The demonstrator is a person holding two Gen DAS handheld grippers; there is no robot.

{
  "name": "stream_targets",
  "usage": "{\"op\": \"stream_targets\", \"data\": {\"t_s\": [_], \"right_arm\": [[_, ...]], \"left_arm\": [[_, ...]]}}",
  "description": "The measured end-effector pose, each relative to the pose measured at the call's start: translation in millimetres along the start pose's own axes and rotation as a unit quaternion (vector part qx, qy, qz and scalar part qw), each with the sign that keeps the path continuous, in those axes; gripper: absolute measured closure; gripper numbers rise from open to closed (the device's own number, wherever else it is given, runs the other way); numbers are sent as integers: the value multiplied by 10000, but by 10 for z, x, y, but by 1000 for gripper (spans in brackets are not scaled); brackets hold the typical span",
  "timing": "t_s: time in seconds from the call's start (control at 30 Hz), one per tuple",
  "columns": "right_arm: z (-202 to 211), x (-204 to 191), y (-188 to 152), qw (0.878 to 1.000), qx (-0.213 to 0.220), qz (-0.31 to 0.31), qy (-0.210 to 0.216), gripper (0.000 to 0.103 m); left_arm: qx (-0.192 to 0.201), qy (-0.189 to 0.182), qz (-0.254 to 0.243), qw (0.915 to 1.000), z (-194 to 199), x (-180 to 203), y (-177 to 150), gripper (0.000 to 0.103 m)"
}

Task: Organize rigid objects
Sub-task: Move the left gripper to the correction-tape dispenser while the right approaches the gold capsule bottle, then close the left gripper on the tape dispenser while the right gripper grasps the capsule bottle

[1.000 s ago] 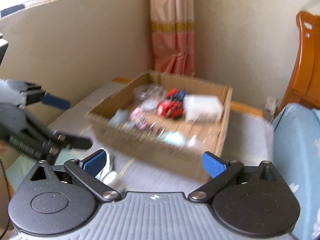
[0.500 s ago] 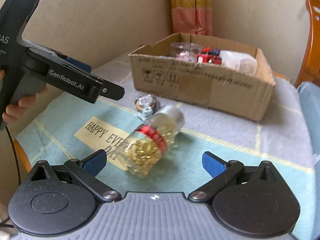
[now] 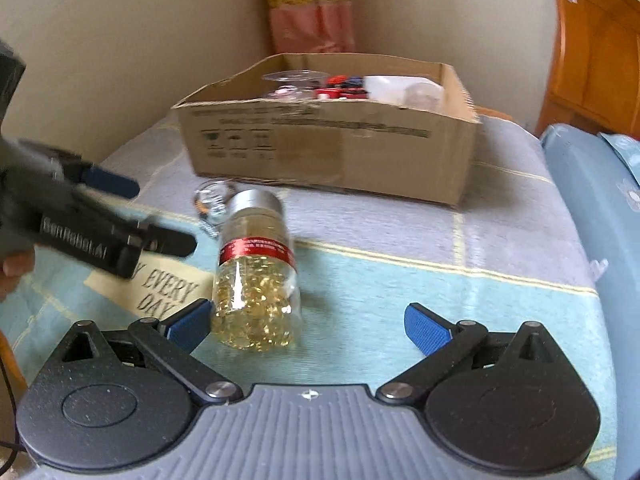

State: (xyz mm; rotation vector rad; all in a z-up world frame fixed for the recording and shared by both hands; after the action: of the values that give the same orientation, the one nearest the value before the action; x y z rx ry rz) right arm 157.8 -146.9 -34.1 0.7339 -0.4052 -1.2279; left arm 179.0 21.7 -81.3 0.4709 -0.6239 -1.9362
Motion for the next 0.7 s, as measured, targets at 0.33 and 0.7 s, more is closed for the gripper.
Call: {"op": "stream_targets", "data": {"t_s": [0.33, 0.7], "right_arm": [[-16, 174, 17, 9998, -59, -158, -109, 0], [-59, 257, 2, 9992, -122, -251, -286, 0]], "left_arm": [[284, -353, -316, 9985, -187, 17, 51, 2], [493, -539, -1033, 9920, -226, 62, 131, 2]]}}
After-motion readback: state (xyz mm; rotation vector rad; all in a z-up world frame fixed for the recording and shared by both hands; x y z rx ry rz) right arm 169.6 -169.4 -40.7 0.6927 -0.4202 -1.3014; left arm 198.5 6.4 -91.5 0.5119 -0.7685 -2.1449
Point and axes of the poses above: each gripper's, at about its wrist camera, not at the fingertips, and z roughly against the way its jaws point, x to its right, y to its top, the point moved 1 cm from there along -z, roughly the way its jaws point, and after that the axes turned 3 degrees about -z, right-handed, at the moved point
